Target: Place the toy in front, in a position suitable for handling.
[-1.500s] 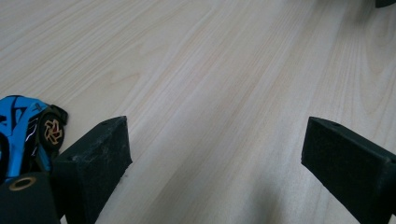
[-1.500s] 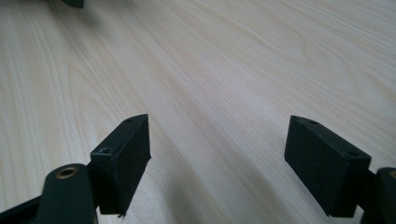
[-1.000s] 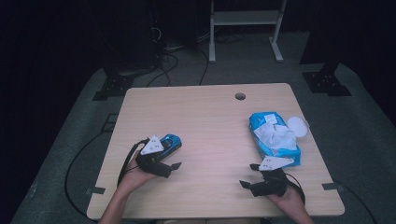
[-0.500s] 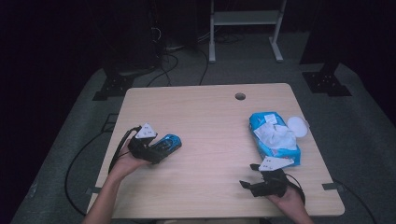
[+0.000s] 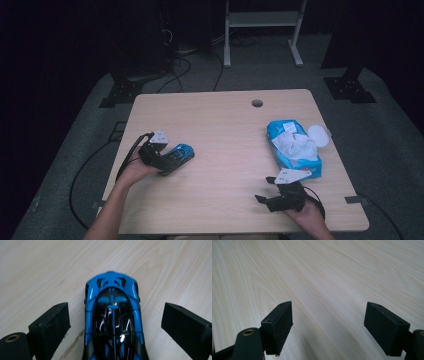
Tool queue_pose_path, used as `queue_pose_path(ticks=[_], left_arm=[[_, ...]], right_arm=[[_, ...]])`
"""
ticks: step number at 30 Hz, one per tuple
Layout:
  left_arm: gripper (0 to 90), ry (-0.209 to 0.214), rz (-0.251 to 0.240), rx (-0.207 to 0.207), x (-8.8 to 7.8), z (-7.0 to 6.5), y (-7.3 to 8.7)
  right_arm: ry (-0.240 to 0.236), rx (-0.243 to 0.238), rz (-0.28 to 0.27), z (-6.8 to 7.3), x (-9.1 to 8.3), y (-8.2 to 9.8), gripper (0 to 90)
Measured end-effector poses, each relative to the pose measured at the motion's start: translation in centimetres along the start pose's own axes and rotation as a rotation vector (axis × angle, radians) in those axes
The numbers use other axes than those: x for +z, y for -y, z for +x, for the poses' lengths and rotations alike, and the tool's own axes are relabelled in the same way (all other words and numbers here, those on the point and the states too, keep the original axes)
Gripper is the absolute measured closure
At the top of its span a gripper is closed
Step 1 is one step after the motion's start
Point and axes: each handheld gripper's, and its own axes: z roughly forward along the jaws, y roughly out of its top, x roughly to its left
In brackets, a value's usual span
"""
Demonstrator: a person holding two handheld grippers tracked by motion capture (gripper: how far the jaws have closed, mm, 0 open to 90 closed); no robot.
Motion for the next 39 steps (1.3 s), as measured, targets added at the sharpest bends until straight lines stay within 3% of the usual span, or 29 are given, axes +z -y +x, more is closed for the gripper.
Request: queue_pose_path(ticks=[4, 9, 12, 13, 18, 21, 25, 30, 33, 35, 39], left_arm=[[7.8, -0.020, 0.040, -0.020, 0.8, 0.4, 0.2], [8.0, -0.011, 0.084, -0.046, 1.3, 0.5, -0.1], [8.1, -0.011, 0.095, -0.039, 1.6, 0.4, -0.4], [8.3, -0.013, 0.121, -0.037, 1.8, 0.3, -0.6], [8.3, -0.006, 0.161, -0.030, 2.3, 0.3, -0.8], [12.8, -0.014, 0.187, 0.000, 2.5, -0.1, -0.8], [12.8, -0.004, 0.222, -0.039, 2.9, 0.2, -0.6], [14.8, 0.021, 0.215, -0.066, 2.9, 0.3, -0.7], [17.0, 0.029, 0.207, -0.107, 3.0, 0.5, -0.7], [18.8, 0.026, 0.209, -0.105, 2.9, 0.5, -0.7], [19.9, 0.010, 0.263, -0.068, 3.1, 0.2, -1.3]], right_arm=[[-0.003, -0.004, 0.004, 0.1, 0.1, 0.0, 21.8], [-0.006, -0.007, 0.007, 0.1, 0.1, 0.0, 21.8], [-0.004, -0.008, 0.004, 0.1, 0.1, -0.1, 21.8], [-0.005, -0.005, 0.005, 0.1, 0.1, 0.0, 21.8], [-0.004, -0.011, 0.011, 0.2, 0.1, 0.0, 21.8], [-0.002, -0.013, 0.009, 0.2, 0.0, 0.0, 21.8], [-0.005, -0.011, 0.011, 0.1, 0.1, 0.0, 21.8], [-0.003, -0.014, 0.015, 0.2, 0.1, 0.0, 21.8], [-0.004, -0.015, 0.016, 0.3, 0.2, 0.0, 21.8], [-0.004, -0.019, 0.014, 0.4, 0.1, 0.0, 21.8], [-0.004, -0.019, 0.020, 0.3, 0.2, 0.0, 21.8]])
